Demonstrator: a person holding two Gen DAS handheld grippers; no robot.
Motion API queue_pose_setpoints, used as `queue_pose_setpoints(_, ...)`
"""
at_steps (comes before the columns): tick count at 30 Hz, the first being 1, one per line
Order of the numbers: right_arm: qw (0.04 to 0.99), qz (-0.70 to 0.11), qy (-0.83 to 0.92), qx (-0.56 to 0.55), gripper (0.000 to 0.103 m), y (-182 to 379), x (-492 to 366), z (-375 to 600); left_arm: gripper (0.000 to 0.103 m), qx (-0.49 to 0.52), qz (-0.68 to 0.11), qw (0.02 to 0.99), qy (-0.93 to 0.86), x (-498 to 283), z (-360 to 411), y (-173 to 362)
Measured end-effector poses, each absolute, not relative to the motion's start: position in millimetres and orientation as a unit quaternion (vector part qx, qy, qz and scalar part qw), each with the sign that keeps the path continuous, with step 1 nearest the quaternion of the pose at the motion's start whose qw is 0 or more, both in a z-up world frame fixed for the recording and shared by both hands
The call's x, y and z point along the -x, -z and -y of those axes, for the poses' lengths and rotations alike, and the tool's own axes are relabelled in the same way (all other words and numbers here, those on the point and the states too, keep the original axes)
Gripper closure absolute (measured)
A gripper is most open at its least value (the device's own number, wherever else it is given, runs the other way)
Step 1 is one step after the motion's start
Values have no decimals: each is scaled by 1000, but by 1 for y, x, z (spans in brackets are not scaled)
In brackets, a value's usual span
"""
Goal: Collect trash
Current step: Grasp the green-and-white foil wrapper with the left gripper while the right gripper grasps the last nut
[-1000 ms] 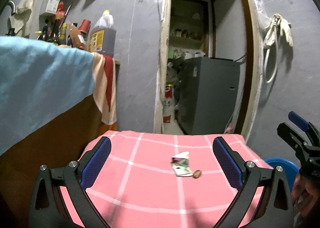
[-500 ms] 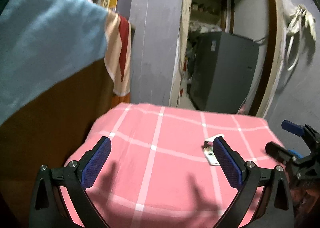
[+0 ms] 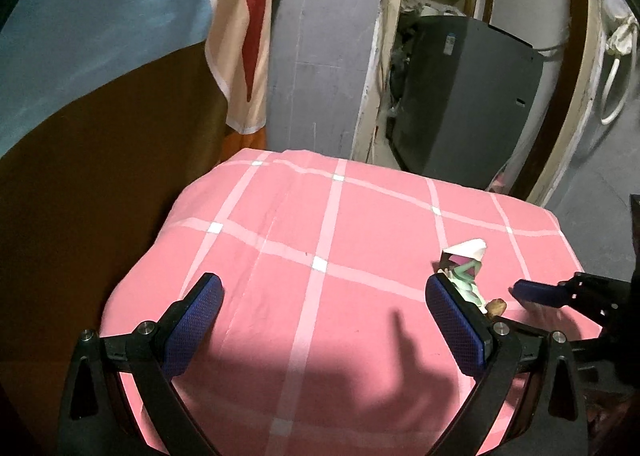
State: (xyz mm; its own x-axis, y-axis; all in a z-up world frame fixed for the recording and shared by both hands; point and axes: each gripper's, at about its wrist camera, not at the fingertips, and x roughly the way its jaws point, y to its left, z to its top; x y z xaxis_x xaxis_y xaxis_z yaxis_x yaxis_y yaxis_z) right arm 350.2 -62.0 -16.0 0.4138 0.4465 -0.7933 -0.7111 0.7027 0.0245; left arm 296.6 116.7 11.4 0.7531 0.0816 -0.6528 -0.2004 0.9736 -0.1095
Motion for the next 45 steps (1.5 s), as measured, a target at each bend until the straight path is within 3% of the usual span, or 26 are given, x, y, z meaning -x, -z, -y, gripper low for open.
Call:
queue_pose_setpoints(2, 820, -420, -352, 161, 59, 18, -352, 61, 4, 81, -346, 932, -72, -298, -114, -12)
queue_pose_setpoints(7, 814, -421, -366, 162, 80, 16, -351, 59, 4, 70, -358, 929, -55, -302, -105, -10)
queue_pose_setpoints(9, 813, -421, -369, 160, 84, 15, -351, 59, 4, 64, -363, 928, -49, -304, -101, -9)
queue_pose_setpoints(28, 837, -416, -331, 127, 84, 9, -367, 105, 7, 20, -420, 906, 54, -343, -54, 5)
queue_pose_setpoints(40, 843, -417, -327, 97, 84, 8, -369, 125, 42, 15, -450, 892, 47, -361, -31, 13)
queue_pose_setpoints(45, 844, -415, -327, 91, 84, 8, -369, 126, 65, 17, -449, 892, 46, -361, -31, 14)
